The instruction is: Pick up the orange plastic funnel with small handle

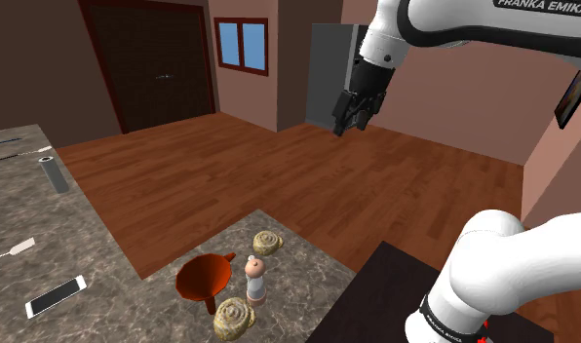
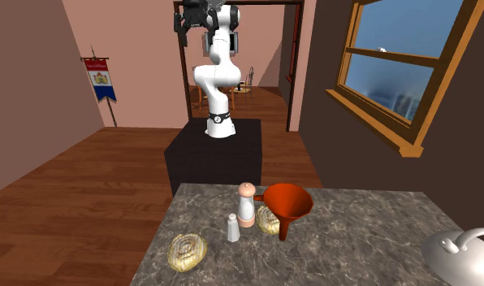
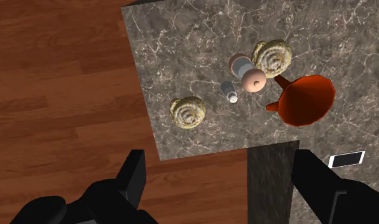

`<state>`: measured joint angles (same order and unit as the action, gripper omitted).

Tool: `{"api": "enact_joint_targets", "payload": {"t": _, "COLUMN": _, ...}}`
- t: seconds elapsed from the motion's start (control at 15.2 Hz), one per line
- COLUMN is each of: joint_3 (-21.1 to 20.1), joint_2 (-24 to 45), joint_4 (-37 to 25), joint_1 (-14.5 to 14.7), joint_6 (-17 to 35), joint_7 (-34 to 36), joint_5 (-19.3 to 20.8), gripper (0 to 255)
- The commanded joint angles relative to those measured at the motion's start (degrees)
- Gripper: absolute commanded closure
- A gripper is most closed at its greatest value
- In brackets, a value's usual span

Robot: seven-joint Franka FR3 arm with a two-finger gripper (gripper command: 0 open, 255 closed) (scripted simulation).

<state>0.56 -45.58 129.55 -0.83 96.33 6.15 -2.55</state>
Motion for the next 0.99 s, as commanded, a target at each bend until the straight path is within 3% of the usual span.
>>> {"api": "enact_joint_targets", "payload": {"t": 0.0, "joint_3": 0.00, "joint_2": 0.00, "joint_4": 0.00, "joint_1": 0.00, "joint_6": 0.00, "joint_7": 0.00, "joint_5": 0.00, "gripper": 0}}
{"api": "enact_joint_targets", "payload": {"t": 0.46, "joint_3": -2.16, "joint_2": 3.54, "joint_4": 9.64, "joint_1": 0.75, "joint_6": 12.69, "joint_7": 4.84, "joint_5": -4.97, "gripper": 0}}
{"api": "enact_joint_targets", "payload": {"t": 0.92, "joint_3": -4.59, "joint_2": 11.33, "joint_4": 15.77, "joint_1": 2.53, "joint_6": 26.58, "joint_7": 8.61, "joint_5": -10.71, "gripper": 0}}
